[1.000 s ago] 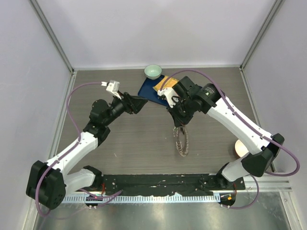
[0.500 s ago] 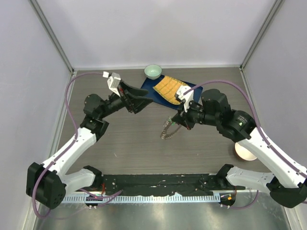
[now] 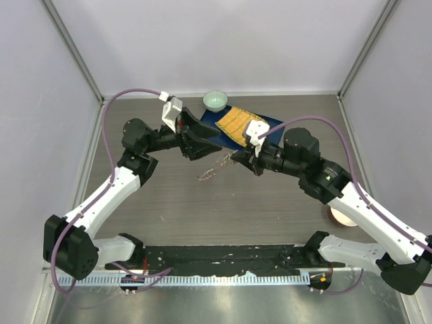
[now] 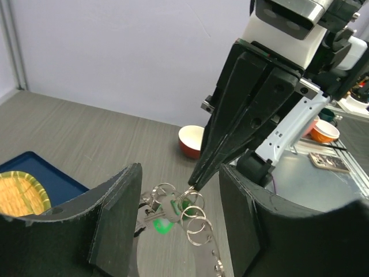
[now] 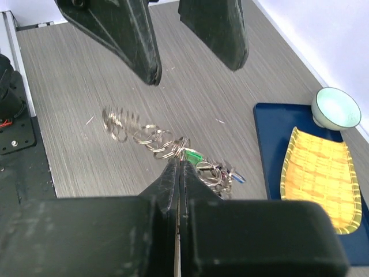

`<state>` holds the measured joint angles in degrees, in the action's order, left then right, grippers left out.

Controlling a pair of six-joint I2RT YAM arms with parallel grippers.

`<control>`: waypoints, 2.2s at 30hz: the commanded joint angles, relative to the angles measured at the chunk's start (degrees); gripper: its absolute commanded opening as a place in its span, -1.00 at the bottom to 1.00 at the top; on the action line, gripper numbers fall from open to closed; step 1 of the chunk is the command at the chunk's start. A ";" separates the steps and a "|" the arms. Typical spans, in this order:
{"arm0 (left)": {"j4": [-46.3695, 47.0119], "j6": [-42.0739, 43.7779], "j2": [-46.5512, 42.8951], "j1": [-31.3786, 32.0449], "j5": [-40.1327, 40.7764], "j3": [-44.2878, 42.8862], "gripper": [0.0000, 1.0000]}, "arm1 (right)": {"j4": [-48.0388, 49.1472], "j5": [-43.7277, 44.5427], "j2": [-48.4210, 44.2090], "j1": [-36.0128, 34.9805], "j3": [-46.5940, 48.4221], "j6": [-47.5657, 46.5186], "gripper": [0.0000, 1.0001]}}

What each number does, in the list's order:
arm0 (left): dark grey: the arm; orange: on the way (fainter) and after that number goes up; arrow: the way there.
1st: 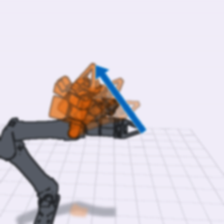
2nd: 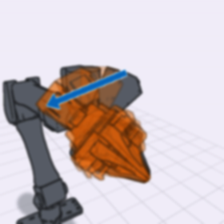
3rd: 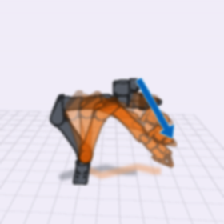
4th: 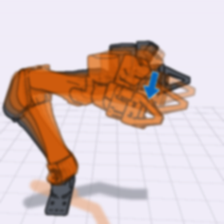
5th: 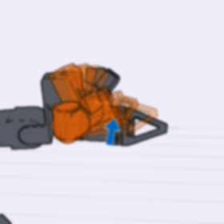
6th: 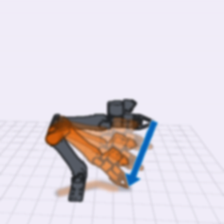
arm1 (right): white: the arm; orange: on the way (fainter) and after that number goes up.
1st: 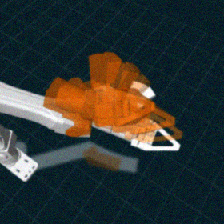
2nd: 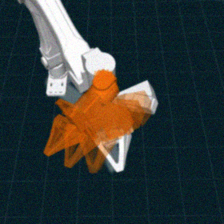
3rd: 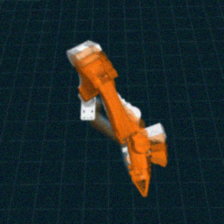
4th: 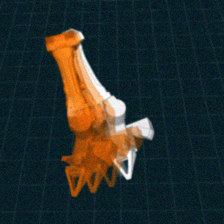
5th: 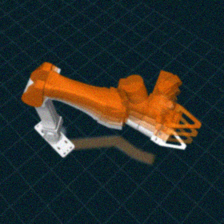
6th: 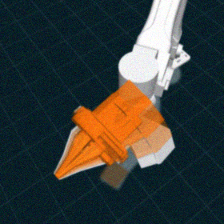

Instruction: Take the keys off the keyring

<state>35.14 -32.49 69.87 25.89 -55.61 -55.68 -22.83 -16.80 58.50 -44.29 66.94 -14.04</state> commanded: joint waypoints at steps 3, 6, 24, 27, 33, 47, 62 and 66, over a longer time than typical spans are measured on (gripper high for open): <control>3.27 1.20 1.85 0.74 -5.38 -1.18 0.22 | 16.14 -2.10 -1.90 -0.18 -2.69 -0.28 -0.98; 3.19 0.76 3.43 1.18 -6.52 -1.27 0.22 | 17.81 -1.49 -1.46 -0.09 -2.69 -0.55 -0.99; -0.50 4.63 -1.57 4.96 -2.57 4.79 -0.11 | 38.46 1.94 -4.80 1.58 -12.79 9.38 -0.99; -2.43 5.68 -2.71 4.96 -1.61 5.67 -0.07 | 43.82 1.86 -5.59 2.02 -15.34 12.19 -0.99; -4.46 7.27 -4.91 4.96 0.06 6.72 -0.01 | 51.12 2.56 -6.73 3.16 -19.12 16.06 -0.99; -16.66 20.70 -12.30 4.96 10.52 3.66 0.18 | 57.46 -2.79 -7.43 4.48 -21.15 20.46 -0.99; -53.15 53.47 -11.51 4.26 4.38 -10.59 -0.01 | 44.98 -18.61 -9.90 4.92 -18.25 16.24 -0.98; -53.07 53.41 -11.68 4.26 1.66 -11.29 -0.07 | 44.01 -20.12 -9.63 4.83 -17.81 16.33 -0.99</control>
<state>-13.89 15.62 58.85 30.28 -50.33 -64.49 18.70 -33.30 50.22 -39.62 45.28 3.05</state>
